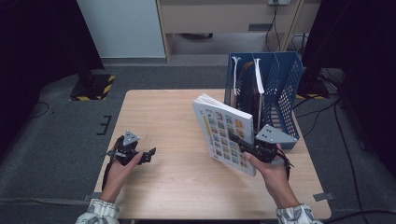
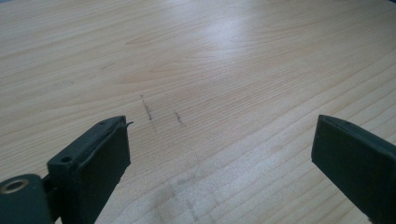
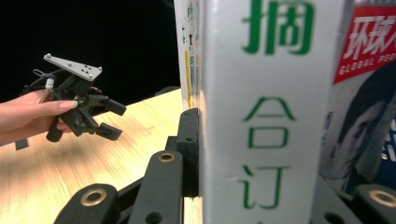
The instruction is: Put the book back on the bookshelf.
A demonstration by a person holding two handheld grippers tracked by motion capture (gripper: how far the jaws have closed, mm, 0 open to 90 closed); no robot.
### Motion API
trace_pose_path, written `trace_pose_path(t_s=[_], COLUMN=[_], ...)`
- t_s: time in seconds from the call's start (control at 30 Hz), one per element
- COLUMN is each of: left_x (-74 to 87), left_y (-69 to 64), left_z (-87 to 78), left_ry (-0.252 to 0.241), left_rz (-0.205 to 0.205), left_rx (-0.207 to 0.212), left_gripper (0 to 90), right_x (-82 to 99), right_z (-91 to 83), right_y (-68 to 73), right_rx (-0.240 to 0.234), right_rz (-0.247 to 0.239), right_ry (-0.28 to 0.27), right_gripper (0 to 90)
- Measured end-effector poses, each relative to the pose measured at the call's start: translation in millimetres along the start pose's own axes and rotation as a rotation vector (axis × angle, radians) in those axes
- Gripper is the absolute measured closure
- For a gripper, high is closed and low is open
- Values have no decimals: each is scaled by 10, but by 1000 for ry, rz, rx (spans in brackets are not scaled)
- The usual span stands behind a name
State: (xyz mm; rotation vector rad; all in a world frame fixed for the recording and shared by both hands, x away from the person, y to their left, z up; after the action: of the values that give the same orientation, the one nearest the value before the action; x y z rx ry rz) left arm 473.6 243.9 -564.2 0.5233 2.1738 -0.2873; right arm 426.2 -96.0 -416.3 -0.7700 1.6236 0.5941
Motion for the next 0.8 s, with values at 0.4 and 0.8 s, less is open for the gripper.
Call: trace_pose_path(t_s=[0.4, 0.8], left_x=[-3, -1], left_y=[-2, -5], left_z=[1, 4], left_ry=[-1, 0], left_rz=[-1, 1], left_rx=[0, 0], left_gripper=[43, 43], right_x=[-2, 44], right_z=[-168, -356], right_y=[-42, -90], right_rx=[14, 34], right_rz=[13, 11], right_ry=[-16, -18], right_gripper=[739, 739])
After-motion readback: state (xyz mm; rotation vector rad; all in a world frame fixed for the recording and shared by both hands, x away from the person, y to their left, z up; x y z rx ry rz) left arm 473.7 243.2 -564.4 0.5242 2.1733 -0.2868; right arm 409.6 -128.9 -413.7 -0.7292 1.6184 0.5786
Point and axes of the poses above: each handheld gripper's, and its own axes: z roughly forward along the jaws, x roughly out of its underside, y roughly to its left, the point moved 10 cm from there along z, roughly forward along the jaws, and after that the axes turned 3 degrees about -z, right-handed, at the moved point
